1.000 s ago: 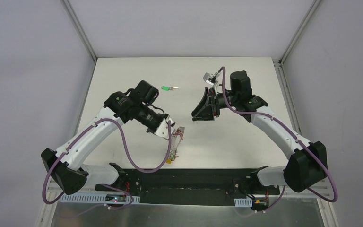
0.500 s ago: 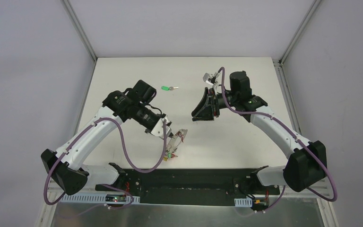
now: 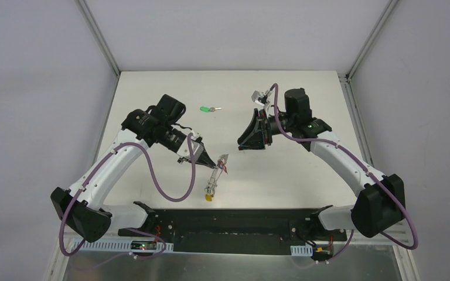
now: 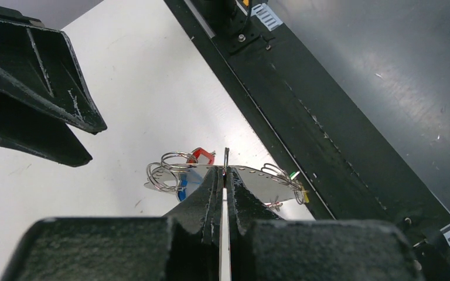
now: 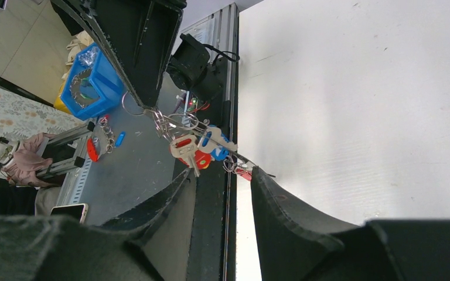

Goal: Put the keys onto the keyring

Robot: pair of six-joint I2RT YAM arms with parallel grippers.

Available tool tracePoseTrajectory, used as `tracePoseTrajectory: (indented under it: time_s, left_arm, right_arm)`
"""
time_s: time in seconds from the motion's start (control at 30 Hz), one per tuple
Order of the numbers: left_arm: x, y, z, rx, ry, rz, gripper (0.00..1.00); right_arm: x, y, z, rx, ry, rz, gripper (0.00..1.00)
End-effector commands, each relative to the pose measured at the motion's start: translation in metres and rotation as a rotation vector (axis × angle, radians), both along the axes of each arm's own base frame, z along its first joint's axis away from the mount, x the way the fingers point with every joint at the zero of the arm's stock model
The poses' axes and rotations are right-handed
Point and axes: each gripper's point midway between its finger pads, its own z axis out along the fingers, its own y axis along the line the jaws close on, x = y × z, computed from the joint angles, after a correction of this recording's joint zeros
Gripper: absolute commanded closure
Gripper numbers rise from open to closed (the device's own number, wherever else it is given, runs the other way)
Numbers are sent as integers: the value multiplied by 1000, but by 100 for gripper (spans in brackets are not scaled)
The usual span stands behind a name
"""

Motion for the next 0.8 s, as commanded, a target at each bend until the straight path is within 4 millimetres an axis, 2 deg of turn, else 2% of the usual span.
tracePoseTrajectory:
  time_s: [0.0, 0.23, 0.47, 0.77]
  left_arm:
    - [-9, -5, 23, -90, 64, -20, 100]
    - [46, -22, 21, -33, 278, 343, 100]
    - [57, -21, 20, -4, 333, 461, 100]
    - [63, -29, 14, 36, 457, 561, 100]
  right_arm:
    - [-3, 0, 12, 27, -60, 14, 58]
    - [-5, -2, 29, 12, -120, 13, 60]
    - [-6, 1, 41, -27, -195, 8, 61]
    - [-2, 12, 30, -79, -224, 0, 64]
